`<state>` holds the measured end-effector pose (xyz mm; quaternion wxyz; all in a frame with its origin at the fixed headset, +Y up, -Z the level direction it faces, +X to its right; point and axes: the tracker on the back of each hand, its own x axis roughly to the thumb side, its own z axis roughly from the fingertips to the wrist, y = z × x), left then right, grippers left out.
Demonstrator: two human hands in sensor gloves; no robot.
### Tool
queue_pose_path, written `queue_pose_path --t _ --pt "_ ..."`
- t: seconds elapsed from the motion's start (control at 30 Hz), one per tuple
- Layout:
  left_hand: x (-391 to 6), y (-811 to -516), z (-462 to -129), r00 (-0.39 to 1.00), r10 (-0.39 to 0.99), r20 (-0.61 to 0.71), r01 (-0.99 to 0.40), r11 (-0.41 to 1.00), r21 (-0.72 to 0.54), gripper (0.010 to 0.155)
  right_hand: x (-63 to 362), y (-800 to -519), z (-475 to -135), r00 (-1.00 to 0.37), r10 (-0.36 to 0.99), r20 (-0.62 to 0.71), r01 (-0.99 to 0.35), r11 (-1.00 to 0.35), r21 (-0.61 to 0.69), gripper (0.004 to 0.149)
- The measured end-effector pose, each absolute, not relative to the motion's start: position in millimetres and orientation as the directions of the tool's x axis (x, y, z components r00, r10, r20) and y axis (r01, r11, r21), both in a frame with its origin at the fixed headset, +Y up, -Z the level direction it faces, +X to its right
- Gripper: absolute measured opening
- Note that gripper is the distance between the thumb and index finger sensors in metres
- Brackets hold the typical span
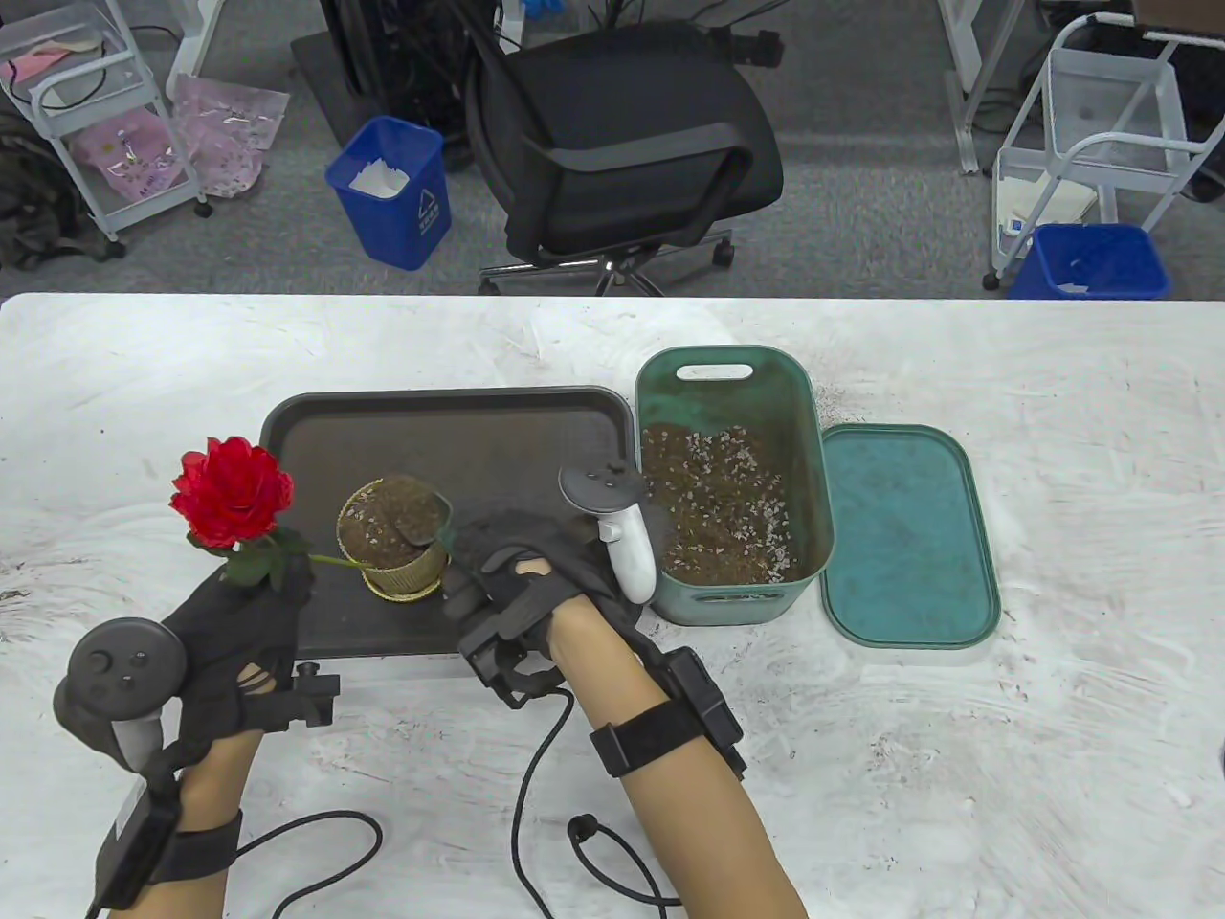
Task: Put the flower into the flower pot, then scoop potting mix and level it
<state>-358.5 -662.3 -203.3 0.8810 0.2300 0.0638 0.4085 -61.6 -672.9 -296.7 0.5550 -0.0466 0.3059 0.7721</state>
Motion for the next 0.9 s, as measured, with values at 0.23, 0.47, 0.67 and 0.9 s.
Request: queue_pose_path --t 0.23,0.47,0.67,0.9 --pt "-358.4 -662.3 -203.1 0.664 0.743 0.078 -0.686 0.565 0.459 0.042 -83.9 -647.8 -287.6 -0.711 0.702 -0.05 -0.7 -0.698 0.151 0.048" --pt "-358.8 -662.5 -203.3 0.662 0.746 0.076 -0.687 0.563 0.459 0.042 -103.4 -635.1 -270.1 -0.851 0.5 0.162 -0.503 -0.864 0.027 0.048" --pt "-358.2 -662.2 -203.2 0.664 0.743 0.08 -0.687 0.565 0.458 0.042 -108.0 -637.2 -261.9 -0.875 0.433 0.216 -0.45 -0.892 -0.036 0.05" --pt "-358.8 -662.7 -203.7 0.662 0.745 0.078 -0.688 0.564 0.457 0.042 -106.4 -633.8 -258.4 -0.887 0.378 0.267 -0.412 -0.907 -0.085 0.05"
